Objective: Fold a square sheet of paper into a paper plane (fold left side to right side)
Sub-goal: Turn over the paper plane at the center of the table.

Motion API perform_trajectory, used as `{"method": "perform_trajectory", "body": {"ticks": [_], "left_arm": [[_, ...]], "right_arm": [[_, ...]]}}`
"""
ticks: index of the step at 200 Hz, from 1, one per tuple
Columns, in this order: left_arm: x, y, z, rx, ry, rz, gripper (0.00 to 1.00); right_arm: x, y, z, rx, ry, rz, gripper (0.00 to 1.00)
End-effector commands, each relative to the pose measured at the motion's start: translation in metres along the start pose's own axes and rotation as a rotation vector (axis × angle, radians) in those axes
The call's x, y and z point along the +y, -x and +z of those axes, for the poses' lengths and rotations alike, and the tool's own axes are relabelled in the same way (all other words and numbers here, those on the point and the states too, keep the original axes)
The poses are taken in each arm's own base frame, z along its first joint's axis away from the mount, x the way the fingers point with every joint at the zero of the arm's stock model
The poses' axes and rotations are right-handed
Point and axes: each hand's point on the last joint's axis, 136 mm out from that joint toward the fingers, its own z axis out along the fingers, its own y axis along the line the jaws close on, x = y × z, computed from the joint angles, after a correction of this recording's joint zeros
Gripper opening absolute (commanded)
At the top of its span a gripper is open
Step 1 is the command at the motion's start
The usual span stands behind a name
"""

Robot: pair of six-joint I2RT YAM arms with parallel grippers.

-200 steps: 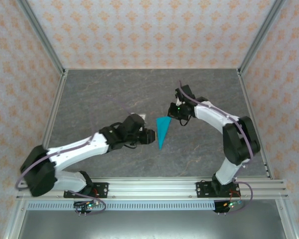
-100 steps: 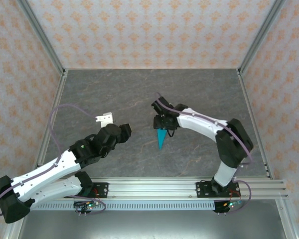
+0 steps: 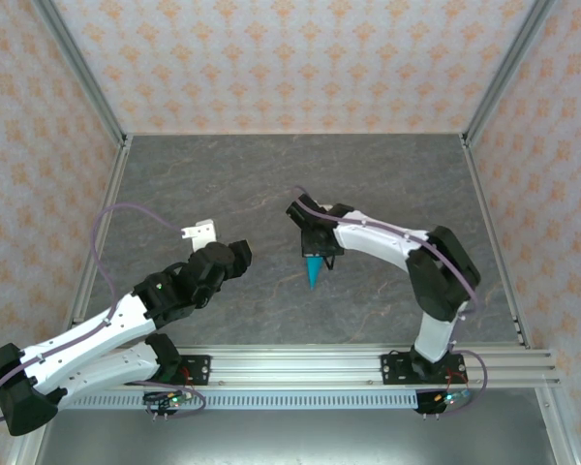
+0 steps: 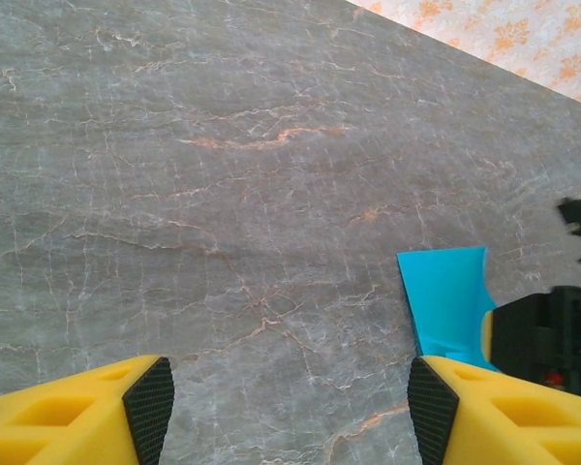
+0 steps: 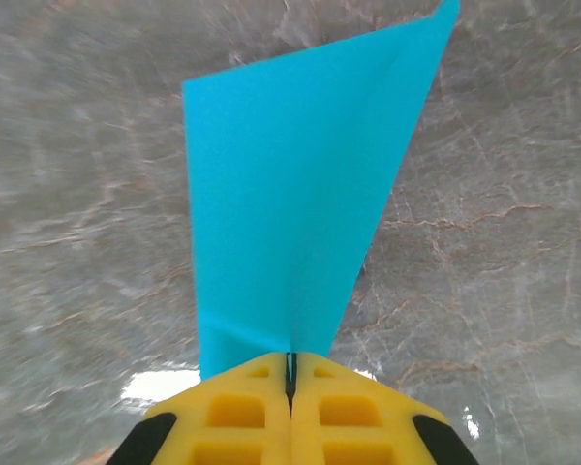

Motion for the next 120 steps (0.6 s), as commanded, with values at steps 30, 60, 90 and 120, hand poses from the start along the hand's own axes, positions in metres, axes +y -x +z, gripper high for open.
{"method": "perform_trajectory", "body": {"ticks": [30, 60, 90, 120], "left_arm": [[0.022, 0.020, -0.010, -0.074, 0.112, 0.044, 0.70], [0.023, 0.027, -0.015, -0.098, 0.101, 0.031, 0.70], [0.022, 0.026, -0.015, -0.095, 0.094, 0.020, 0.71], [0.021, 0.026, -0.016, -0.087, 0.087, 0.013, 0.71]], "right_arm": [[0.039, 0.003, -0.050, -0.108, 0.416, 0.025, 0.00], [0.035, -0.005, -0.030, -0.095, 0.576, 0.141, 0.00], [0.003, -0.015, 0.003, -0.082, 0.579, 0.246, 0.02], [-0.032, -0.022, 0.005, -0.118, 0.439, 0.235, 0.23]]}}
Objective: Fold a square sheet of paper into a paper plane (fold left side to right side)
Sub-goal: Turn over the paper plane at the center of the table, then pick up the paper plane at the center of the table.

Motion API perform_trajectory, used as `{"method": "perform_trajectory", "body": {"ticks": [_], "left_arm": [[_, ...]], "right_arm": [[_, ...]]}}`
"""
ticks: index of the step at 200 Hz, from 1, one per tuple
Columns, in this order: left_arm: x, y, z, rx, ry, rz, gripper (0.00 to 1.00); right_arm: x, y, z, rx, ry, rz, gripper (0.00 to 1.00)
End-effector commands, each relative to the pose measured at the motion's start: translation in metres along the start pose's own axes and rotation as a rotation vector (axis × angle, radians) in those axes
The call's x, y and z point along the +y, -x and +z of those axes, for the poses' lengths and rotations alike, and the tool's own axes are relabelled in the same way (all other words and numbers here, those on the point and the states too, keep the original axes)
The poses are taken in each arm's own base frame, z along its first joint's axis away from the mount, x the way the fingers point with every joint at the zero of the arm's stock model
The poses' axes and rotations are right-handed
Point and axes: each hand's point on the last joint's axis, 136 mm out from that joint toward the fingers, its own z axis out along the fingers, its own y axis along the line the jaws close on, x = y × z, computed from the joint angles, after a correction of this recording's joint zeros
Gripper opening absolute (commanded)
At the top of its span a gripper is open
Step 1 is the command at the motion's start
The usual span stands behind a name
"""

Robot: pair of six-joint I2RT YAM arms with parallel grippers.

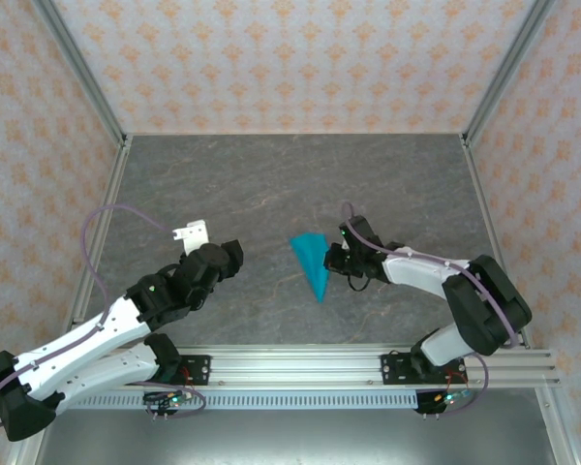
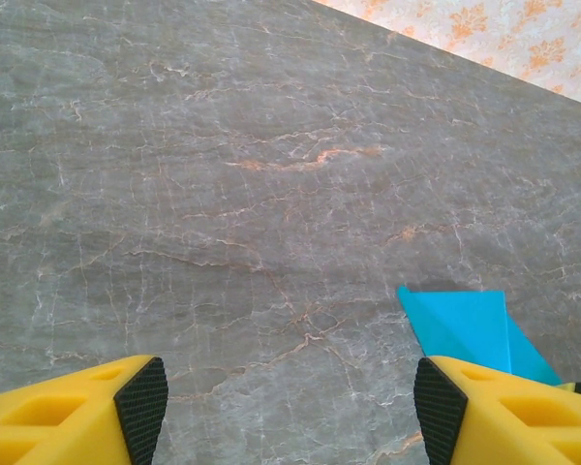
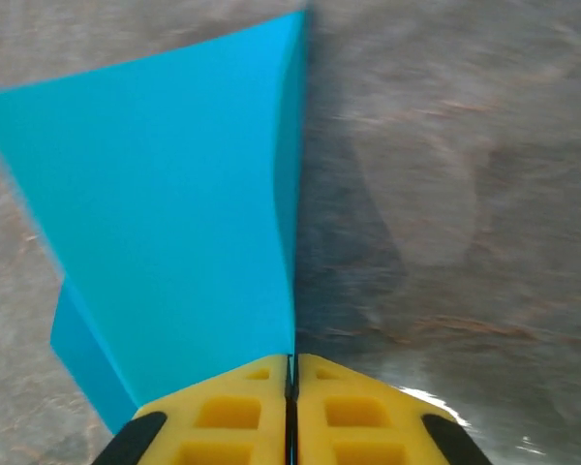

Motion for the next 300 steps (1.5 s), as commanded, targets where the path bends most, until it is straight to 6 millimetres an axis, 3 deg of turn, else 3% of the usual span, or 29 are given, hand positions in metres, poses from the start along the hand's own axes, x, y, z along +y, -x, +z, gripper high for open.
{"method": "perform_trajectory", "body": {"ticks": [1, 16, 32, 48, 61, 88, 109, 153, 250, 300], "left_arm": [[0.004, 0.016, -0.007, -0.043, 0.026, -0.014, 0.71], [0.002, 0.016, -0.006, -0.045, 0.021, -0.017, 0.71], [-0.001, 0.015, -0.004, -0.043, 0.007, -0.015, 0.71], [-0.008, 0.014, -0.003, -0.036, -0.023, -0.009, 0.73], [-0.014, 0.014, -0.001, -0.038, -0.048, -0.007, 0.77], [-0.024, 0.017, 0.000, -0.055, -0.098, -0.015, 0.88], [-0.030, 0.020, 0.000, -0.064, -0.120, -0.012, 0.95], [-0.029, 0.019, 0.000, -0.057, -0.116, 0.002, 0.97], [-0.032, 0.018, 0.001, -0.049, -0.118, 0.010, 0.97], [-0.032, 0.018, 0.002, -0.045, -0.114, 0.016, 0.98]], "right_arm": [[0.008, 0.020, -0.018, -0.102, 0.012, -0.039, 0.24], [-0.001, 0.024, -0.031, -0.121, -0.070, -0.070, 0.33], [-0.010, 0.029, -0.051, -0.127, -0.172, -0.104, 0.36], [-0.007, 0.029, -0.068, -0.113, -0.243, -0.159, 0.39], [0.006, 0.024, -0.073, -0.083, -0.246, -0.210, 0.41], [0.031, -0.002, -0.059, 0.027, -0.213, -0.263, 0.44], [0.030, -0.014, -0.045, 0.068, -0.237, -0.267, 0.46], [0.023, -0.028, -0.023, 0.154, -0.289, -0.282, 0.45], [0.027, -0.033, -0.003, 0.197, -0.271, -0.278, 0.41], [0.036, -0.019, -0.023, 0.132, -0.284, -0.304, 0.42]]}}
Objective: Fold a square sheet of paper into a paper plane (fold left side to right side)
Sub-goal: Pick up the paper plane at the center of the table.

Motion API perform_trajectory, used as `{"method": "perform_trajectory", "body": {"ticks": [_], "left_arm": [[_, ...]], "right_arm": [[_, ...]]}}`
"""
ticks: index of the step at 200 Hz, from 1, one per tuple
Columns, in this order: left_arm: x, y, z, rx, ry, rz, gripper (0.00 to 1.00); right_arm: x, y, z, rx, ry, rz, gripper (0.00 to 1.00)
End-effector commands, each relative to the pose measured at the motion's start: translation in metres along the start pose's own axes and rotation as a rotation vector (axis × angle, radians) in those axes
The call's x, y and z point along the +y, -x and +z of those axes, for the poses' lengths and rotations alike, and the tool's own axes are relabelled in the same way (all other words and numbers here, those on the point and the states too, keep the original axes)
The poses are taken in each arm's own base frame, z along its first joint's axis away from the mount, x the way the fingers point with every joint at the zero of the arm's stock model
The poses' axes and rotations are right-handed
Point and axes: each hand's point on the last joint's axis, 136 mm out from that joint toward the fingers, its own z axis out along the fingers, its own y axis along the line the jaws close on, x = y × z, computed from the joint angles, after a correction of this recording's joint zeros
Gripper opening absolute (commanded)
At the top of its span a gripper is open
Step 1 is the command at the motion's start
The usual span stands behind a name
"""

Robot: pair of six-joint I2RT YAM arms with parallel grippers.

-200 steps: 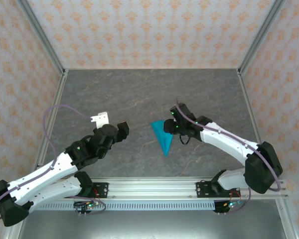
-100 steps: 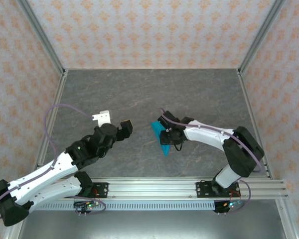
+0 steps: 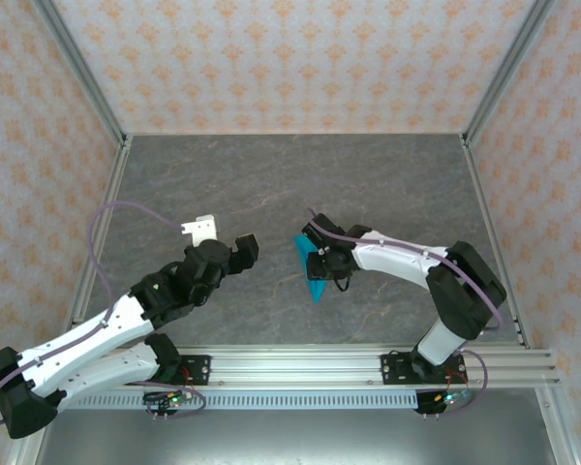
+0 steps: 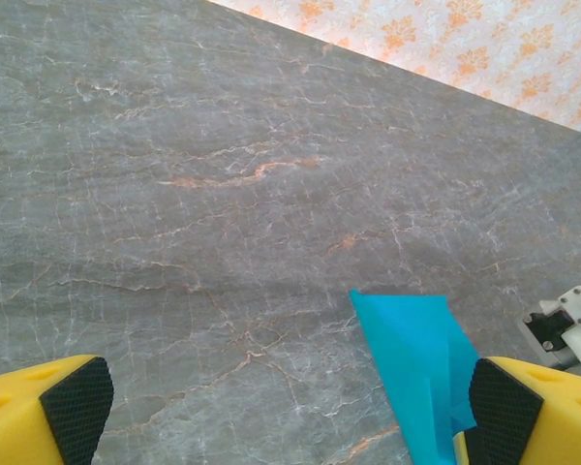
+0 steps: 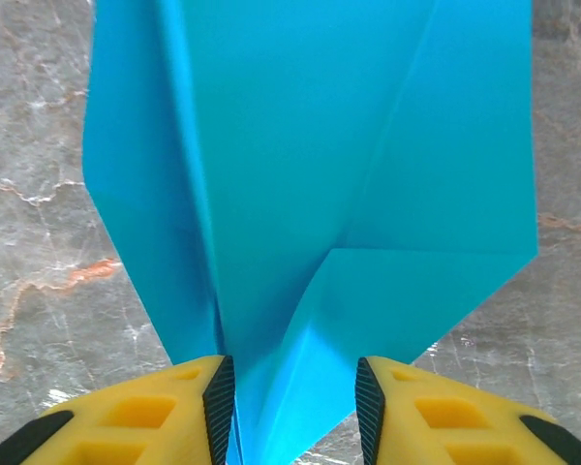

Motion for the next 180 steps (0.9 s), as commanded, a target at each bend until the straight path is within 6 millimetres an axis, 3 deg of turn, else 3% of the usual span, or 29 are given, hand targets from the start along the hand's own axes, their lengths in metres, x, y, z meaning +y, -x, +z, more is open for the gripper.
{"method": "perform_trajectory", "body": {"ticks": [1, 26, 100, 180], "left_arm": [[-0.004, 0.011, -0.002, -0.030, -0.006, 0.001, 0.98], [-0.003, 0.012, -0.001, -0.033, -0.002, 0.002, 0.98], [-0.002, 0.011, -0.002, -0.029, 0.002, 0.006, 0.97], [-0.001, 0.010, -0.002, -0.026, 0.007, 0.011, 0.98]], "right_arm": [[0.002, 0.010, -0.021, -0.055, -0.017, -0.018, 0.42], [0.005, 0.010, -0.023, -0.049, -0.008, -0.021, 0.41], [0.008, 0.003, 0.002, 0.002, -0.017, -0.007, 0.40], [0.014, 0.001, 0.017, 0.026, 0.006, 0.010, 0.40]]}}
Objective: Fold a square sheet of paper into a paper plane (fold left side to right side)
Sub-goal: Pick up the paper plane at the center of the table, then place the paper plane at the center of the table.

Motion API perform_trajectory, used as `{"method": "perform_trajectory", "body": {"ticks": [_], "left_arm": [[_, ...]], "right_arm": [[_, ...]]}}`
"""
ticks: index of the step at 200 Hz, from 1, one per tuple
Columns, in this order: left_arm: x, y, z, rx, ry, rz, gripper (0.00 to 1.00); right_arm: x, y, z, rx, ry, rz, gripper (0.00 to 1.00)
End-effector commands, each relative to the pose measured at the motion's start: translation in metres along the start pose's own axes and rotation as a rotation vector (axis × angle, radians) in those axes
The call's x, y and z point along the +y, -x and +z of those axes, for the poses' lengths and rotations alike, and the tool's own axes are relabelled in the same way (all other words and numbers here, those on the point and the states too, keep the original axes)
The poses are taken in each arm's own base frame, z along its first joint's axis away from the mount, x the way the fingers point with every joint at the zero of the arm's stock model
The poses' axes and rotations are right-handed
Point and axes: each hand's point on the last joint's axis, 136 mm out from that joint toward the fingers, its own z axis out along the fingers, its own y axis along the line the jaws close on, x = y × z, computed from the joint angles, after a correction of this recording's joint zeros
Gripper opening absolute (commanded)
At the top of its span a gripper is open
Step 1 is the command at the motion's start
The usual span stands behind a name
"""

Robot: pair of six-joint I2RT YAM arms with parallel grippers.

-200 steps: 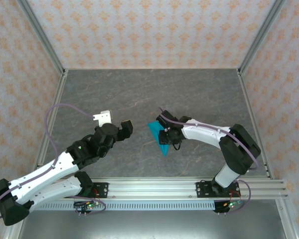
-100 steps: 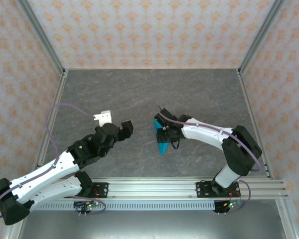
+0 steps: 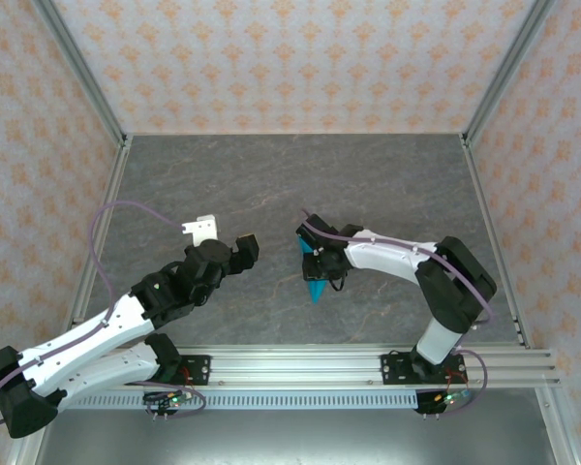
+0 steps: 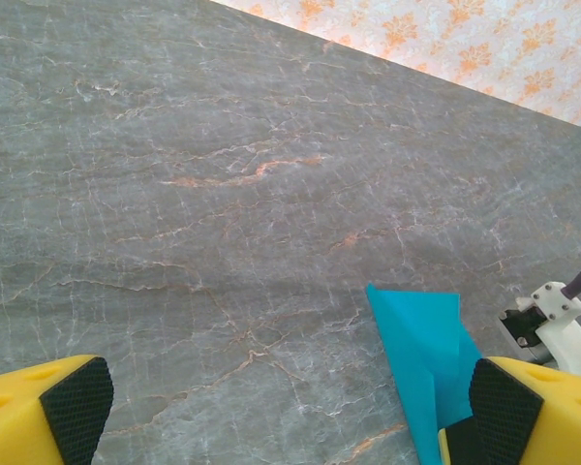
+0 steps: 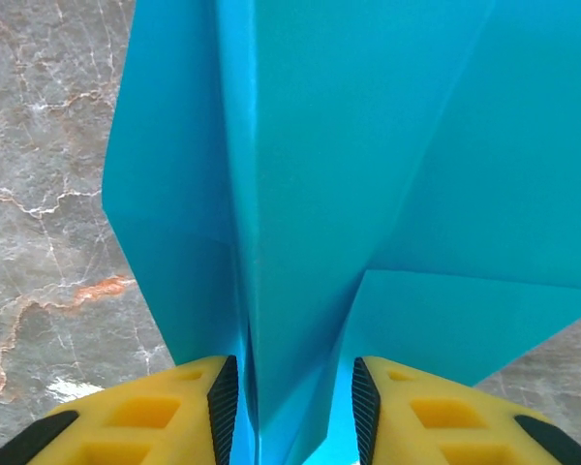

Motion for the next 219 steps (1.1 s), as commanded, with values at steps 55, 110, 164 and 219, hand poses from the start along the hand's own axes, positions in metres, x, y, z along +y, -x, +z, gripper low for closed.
{"method": "perform_trajectory", "body": {"ticks": [55, 110, 164, 219], "left_arm": [[0.000, 0.009, -0.002, -0.020, 0.010, 0.007, 0.98], [0.002, 0.009, -0.003, -0.018, 0.014, 0.012, 0.98], [-0.001, 0.016, -0.012, -0.037, -0.023, 0.022, 0.98], [-0.005, 0.014, -0.015, -0.022, -0.055, 0.057, 0.99]], "right_arm": [[0.001, -0.004, 0.017, 0.032, -0.054, -0.002, 0.39], [-0.007, -0.006, 0.023, 0.049, -0.109, 0.012, 0.28], [-0.013, 0.041, -0.004, -0.008, -0.123, -0.010, 0.03], [-0.040, 0.115, -0.014, -0.017, -0.169, -0.016, 0.03]]}}
